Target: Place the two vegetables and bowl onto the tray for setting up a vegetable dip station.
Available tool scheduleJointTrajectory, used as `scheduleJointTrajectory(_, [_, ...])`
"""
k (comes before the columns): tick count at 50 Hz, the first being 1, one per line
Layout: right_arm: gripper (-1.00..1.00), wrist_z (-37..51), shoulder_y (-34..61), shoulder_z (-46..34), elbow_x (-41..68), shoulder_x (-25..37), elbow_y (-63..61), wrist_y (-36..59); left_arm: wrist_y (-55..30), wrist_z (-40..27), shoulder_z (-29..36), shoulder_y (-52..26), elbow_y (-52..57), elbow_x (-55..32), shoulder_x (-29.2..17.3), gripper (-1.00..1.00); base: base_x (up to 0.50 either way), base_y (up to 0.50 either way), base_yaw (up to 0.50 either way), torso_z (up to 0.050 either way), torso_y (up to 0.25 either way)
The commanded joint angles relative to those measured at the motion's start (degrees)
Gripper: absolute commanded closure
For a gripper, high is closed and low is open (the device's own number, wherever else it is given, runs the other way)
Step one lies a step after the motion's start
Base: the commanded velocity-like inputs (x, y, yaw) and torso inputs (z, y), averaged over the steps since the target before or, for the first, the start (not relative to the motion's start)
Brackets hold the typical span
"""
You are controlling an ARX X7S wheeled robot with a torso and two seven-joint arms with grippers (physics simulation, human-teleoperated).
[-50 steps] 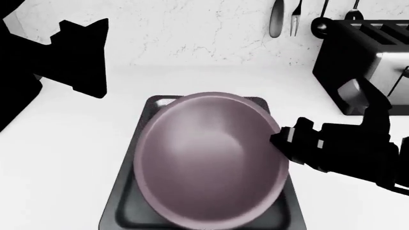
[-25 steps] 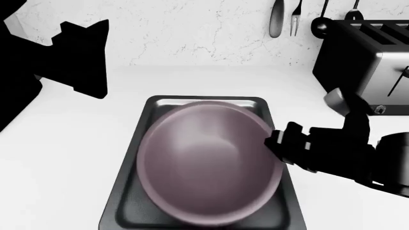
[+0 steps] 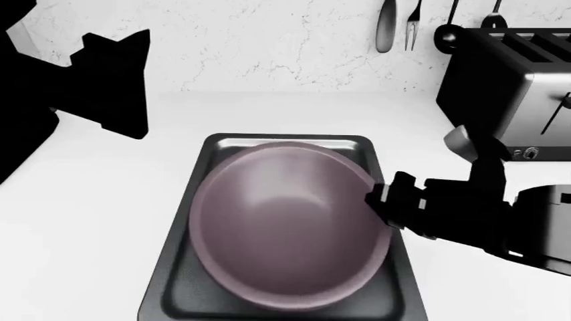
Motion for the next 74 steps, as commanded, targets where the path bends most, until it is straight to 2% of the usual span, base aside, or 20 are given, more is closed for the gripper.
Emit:
scheduleJointTrajectory(1, [-1.00, -0.96, 0.53, 0.57, 0.44, 0.99, -2.29, 1.71, 0.10, -0.15, -0.13, 0.13, 0.40, -0.37, -0.50, -1.00, 0.00, 0.00, 0.00, 0.000, 0.000])
scheduleJointTrajectory(16, [-1.00, 5.48, 11.65, 8.02, 6.26, 7.57, -8.84, 4.90, 0.09, -0.97, -0.28, -0.92, 0.29, -1.52, -0.43, -1.00, 0.00, 0.00, 0.00, 0.000, 0.000])
scheduleJointTrajectory(26, [-1.00, 15.78, 21.07, 13.39, 8.22, 10.30, -17.26, 8.88, 0.59, -1.92, -0.58, -1.29, 2.04, -3.19, -1.03, -1.00, 0.00, 0.00, 0.00, 0.000, 0.000])
scheduleJointTrajectory(36, [-1.00, 28.12, 30.38, 18.49, 12.52, 12.79, -23.77, 14.10, 0.52, -5.17, -1.04, -5.61, 4.61, -9.00, -1.42, -1.00, 0.00, 0.00, 0.00, 0.000, 0.000])
scheduleJointTrajectory(51, [-1.00, 37.41, 40.91, 28.10, 19.53, 15.98, -32.16, 17.64, 3.62, -8.83, -5.10, -11.03, 12.36, -18.69, -7.34, -1.00, 0.00, 0.00, 0.00, 0.000, 0.000])
scheduleJointTrajectory(56, [-1.00, 39.17, 42.68, 31.93, 22.26, 15.63, -34.73, 15.92, 4.98, -9.21, -6.83, -12.06, 14.75, -21.03, -9.63, -1.00, 0.00, 0.00, 0.00, 0.000, 0.000])
scheduleJointTrajectory(64, [-1.00, 40.06, 42.24, 37.05, 23.48, 16.17, -36.85, 14.53, 8.02, -5.88, -9.94, -9.19, 18.63, -20.30, -15.24, -1.00, 0.00, 0.00, 0.00, 0.000, 0.000])
scheduleJointTrajectory(74, [-1.00, 40.21, 41.37, 41.08, 24.73, 16.53, -37.90, 14.39, 9.55, -4.81, -11.11, -7.83, 20.21, -19.97, -17.34, -1.00, 0.00, 0.00, 0.00, 0.000, 0.000])
